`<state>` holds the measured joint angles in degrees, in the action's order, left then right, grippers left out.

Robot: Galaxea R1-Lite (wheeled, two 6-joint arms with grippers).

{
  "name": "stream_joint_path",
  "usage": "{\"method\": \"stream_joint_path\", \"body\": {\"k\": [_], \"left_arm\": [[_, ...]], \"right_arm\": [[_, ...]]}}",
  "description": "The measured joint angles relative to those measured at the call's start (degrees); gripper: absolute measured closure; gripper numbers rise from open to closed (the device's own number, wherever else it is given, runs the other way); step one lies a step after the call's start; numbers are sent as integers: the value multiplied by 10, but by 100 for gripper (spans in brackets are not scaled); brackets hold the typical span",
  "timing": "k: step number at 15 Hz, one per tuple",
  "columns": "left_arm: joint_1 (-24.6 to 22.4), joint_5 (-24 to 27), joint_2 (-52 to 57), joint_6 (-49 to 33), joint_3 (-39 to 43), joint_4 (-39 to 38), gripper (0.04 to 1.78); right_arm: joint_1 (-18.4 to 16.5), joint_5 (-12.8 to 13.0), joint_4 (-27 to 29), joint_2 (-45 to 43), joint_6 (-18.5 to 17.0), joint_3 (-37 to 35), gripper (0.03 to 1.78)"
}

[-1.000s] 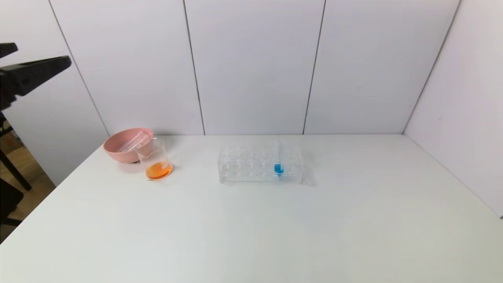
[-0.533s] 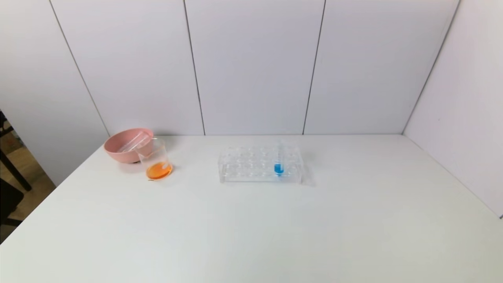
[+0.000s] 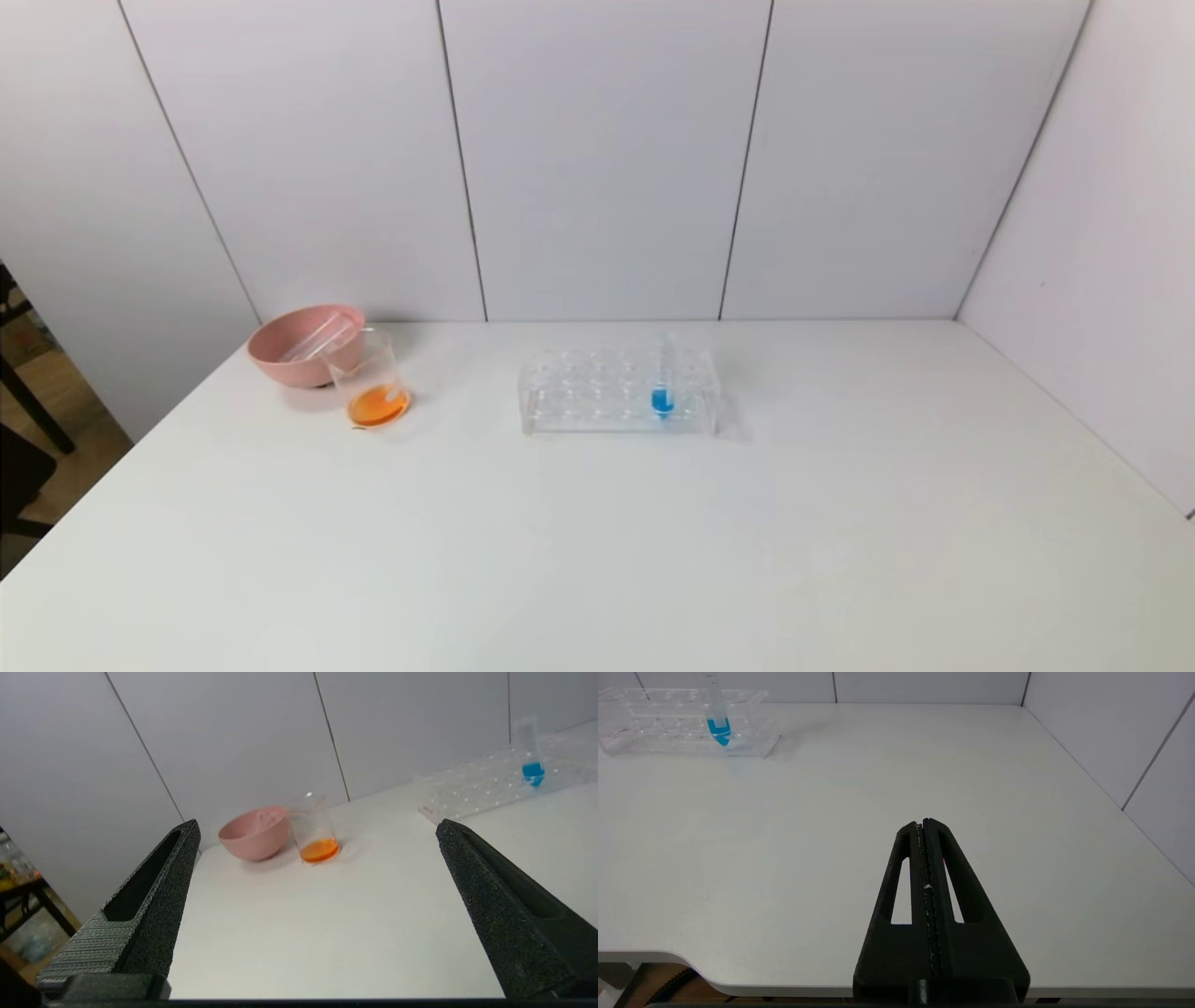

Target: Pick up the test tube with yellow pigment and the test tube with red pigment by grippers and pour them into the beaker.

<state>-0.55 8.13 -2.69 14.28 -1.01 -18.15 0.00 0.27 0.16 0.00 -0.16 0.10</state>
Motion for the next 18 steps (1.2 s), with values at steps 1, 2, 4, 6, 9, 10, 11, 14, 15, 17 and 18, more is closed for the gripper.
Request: {"method": "stream_joint_path", "body": {"k": [1, 2, 4, 6, 9, 10, 11, 14, 15, 17, 18], "left_arm": [[0, -5, 9, -8, 4, 37, 6], [1, -15, 16, -11, 7, 91, 6], [1, -41, 24, -24, 7, 173, 6], [1, -46, 27, -38, 8, 174, 6], [1, -48, 28, -82, 10, 175, 6], [1, -49, 28, -93, 10, 175, 6], [1, -48, 28, -95, 10, 176, 6], [1, -48, 28, -96, 10, 176, 6], [1, -48, 28, -96, 10, 176, 6], [1, -48, 28, -96, 10, 176, 6], [1, -48, 28, -96, 10, 176, 6]], "right_arm": [[0, 0, 0, 0, 0, 0, 170], [0, 0, 0, 0, 0, 0, 170], [0, 0, 0, 0, 0, 0, 170], [0, 0, 0, 0, 0, 0, 170], [0, 0, 0, 0, 0, 0, 170], [0, 0, 0, 0, 0, 0, 170], [0, 0, 0, 0, 0, 0, 170], [0, 0, 0, 0, 1, 0, 170], [0, 0, 0, 0, 2, 0, 170], [0, 0, 0, 0, 1, 0, 170], [0, 0, 0, 0, 1, 0, 170]]}}
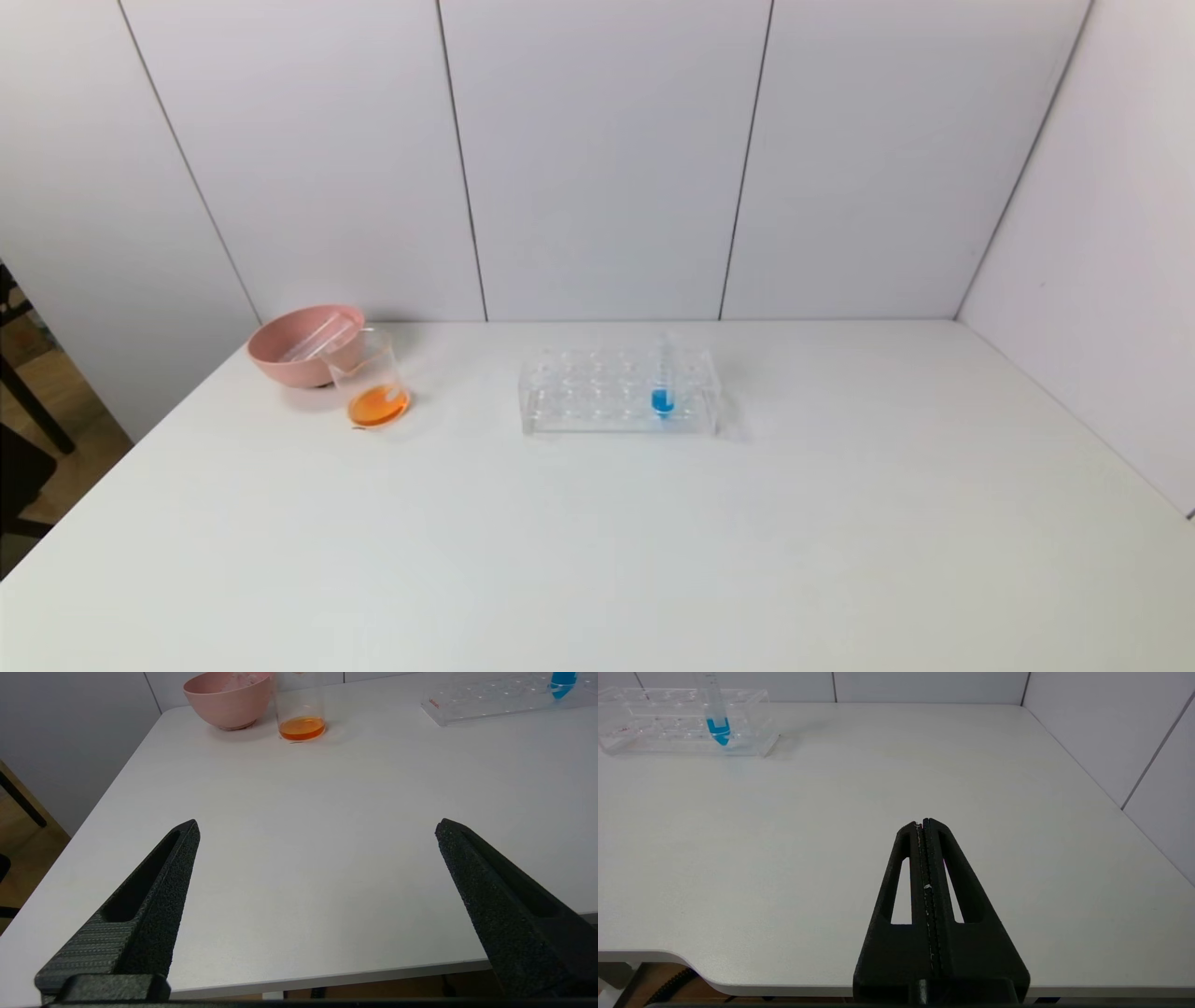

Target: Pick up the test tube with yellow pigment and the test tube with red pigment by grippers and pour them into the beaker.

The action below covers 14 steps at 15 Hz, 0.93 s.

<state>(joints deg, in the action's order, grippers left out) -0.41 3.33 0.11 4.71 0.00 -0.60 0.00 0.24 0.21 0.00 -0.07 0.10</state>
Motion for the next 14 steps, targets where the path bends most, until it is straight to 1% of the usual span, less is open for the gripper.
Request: {"method": "stream_joint_path", "body": {"k": [14], "left_arm": [[0, 0, 0, -1, 0, 0, 6]], "right_arm": [[0, 0, 0, 0, 0, -1, 170]]}}
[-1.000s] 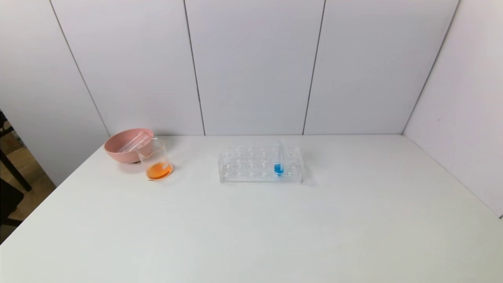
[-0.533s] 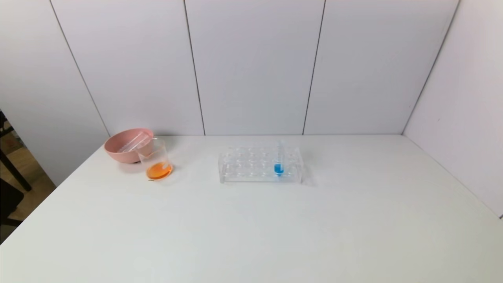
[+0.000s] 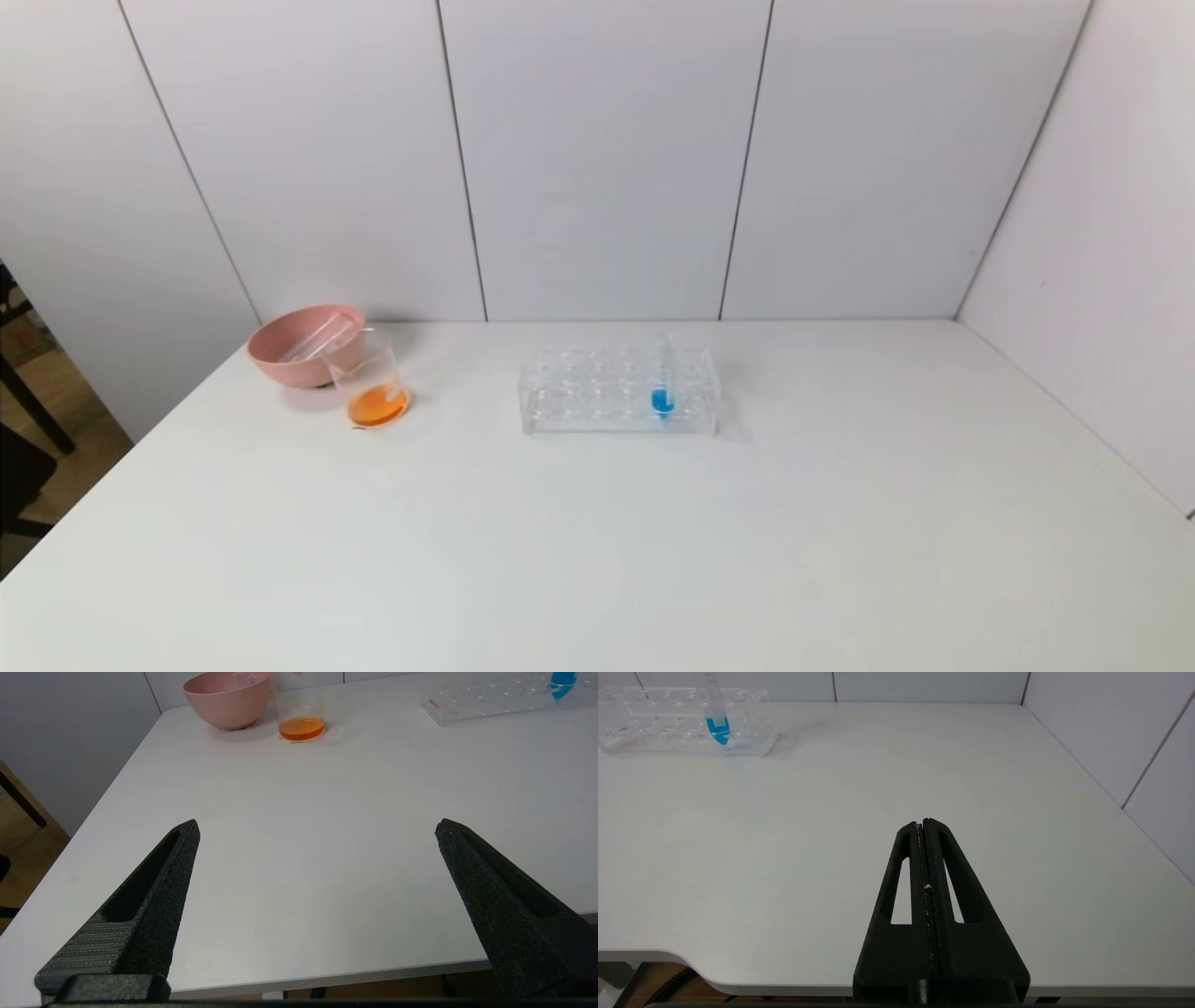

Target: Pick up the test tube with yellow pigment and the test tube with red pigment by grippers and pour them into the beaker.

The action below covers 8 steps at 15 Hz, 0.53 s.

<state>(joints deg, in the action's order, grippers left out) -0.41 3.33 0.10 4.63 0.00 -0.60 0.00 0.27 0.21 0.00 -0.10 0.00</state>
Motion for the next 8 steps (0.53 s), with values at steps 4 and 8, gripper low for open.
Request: {"method": "stream_joint_path", "body": {"k": [4, 8], "left_arm": [[3, 0, 0, 1, 0, 0, 6], [3, 0, -1, 1, 0, 0, 6]], "right_arm": [[0, 0, 0, 0, 0, 1, 170], [0, 0, 0, 0, 0, 1, 170]]}}
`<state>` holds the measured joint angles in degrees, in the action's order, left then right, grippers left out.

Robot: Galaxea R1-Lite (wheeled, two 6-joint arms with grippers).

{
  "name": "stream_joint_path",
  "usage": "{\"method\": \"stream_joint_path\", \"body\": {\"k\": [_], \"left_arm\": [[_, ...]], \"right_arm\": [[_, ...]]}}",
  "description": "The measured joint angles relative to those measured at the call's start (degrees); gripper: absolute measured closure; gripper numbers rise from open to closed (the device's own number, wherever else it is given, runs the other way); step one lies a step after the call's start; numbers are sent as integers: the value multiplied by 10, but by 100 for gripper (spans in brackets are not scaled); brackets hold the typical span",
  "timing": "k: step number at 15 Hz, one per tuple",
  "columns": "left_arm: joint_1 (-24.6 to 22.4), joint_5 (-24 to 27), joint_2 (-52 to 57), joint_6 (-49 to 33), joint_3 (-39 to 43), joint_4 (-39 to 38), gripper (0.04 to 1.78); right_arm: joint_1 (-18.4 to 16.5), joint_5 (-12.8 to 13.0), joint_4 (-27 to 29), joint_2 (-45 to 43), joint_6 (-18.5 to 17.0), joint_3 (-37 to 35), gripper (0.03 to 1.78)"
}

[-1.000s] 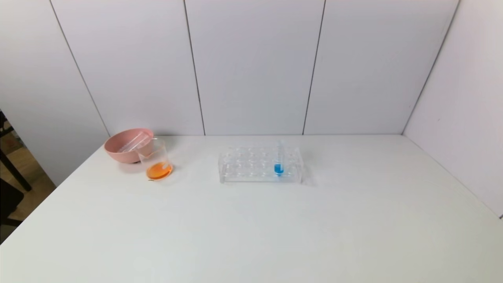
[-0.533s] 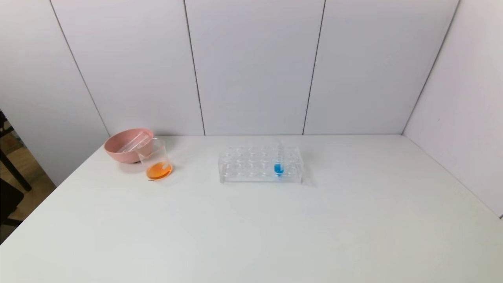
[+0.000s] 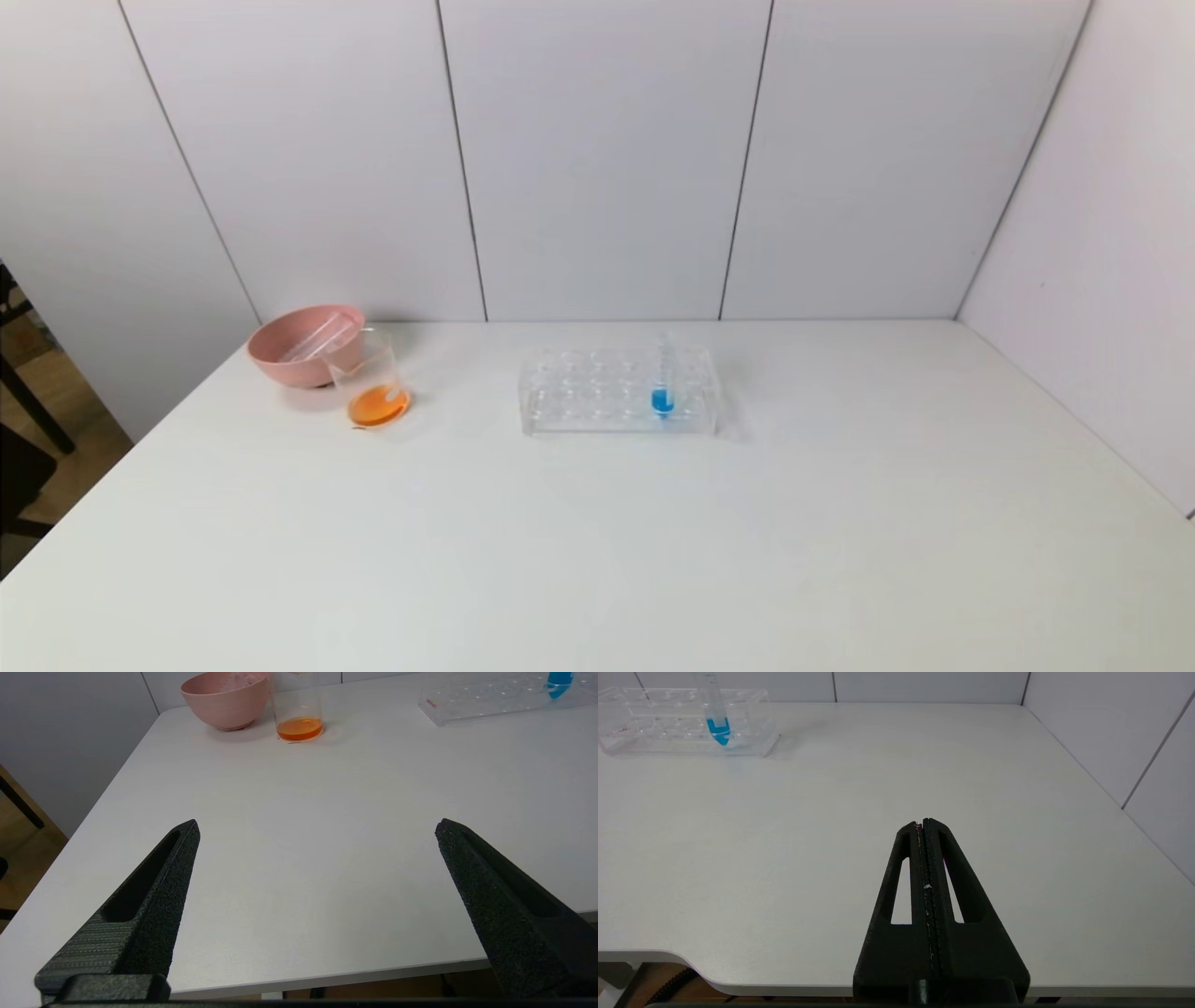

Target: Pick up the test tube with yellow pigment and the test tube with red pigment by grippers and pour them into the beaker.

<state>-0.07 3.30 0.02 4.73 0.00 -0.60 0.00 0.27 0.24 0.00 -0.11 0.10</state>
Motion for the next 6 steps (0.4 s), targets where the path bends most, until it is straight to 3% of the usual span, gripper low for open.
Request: {"method": "stream_joint_path", "body": {"k": [6], "left_arm": [[0, 0, 0, -1, 0, 0, 6]], "right_arm": [[0, 0, -1, 0, 3, 0, 170]]}}
